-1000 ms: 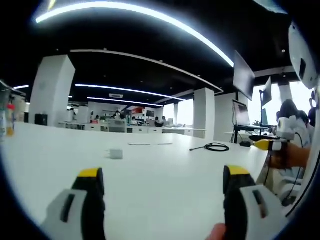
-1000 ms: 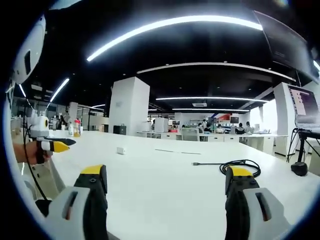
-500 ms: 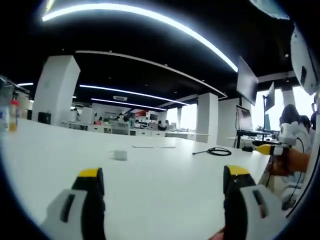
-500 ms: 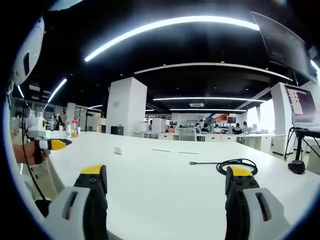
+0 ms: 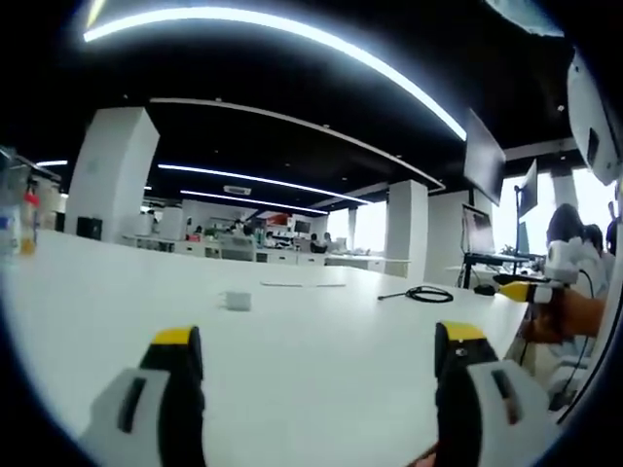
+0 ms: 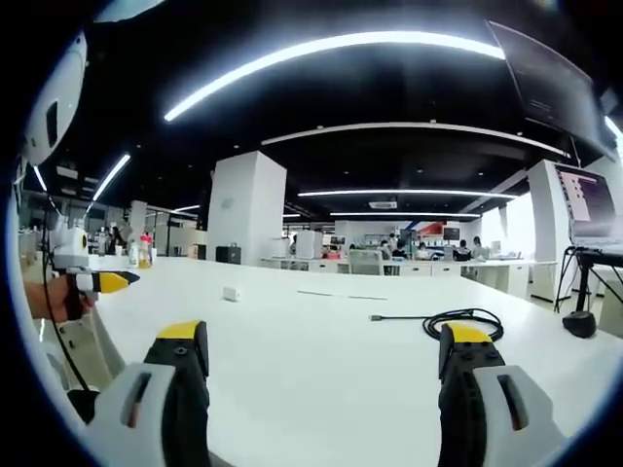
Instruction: Plug the desk Type‑C cable into the charger adapter.
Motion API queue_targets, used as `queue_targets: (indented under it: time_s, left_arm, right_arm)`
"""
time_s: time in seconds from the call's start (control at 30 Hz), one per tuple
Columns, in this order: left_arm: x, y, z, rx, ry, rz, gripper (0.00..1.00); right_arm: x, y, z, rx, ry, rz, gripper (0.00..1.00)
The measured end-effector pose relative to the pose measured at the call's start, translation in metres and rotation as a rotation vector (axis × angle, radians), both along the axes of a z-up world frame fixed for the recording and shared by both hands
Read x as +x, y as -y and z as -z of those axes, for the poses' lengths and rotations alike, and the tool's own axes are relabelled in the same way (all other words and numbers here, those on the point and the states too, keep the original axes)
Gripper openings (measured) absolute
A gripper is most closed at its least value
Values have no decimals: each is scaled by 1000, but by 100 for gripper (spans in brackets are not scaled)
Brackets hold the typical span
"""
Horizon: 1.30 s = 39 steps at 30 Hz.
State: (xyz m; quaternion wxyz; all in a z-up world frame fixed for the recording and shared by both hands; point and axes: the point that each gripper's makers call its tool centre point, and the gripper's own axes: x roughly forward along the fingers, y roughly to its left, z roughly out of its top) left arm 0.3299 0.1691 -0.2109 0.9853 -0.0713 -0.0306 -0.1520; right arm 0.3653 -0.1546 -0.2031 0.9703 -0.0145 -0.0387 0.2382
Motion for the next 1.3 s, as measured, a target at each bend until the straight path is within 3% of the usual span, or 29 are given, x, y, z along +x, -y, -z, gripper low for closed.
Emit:
queue_targets:
  time_s: [1.3]
  left_arm:
    - [6,2,4,21,-23,-3,100]
  right_arm:
    - [4,-6,8,3,-22,-18,100]
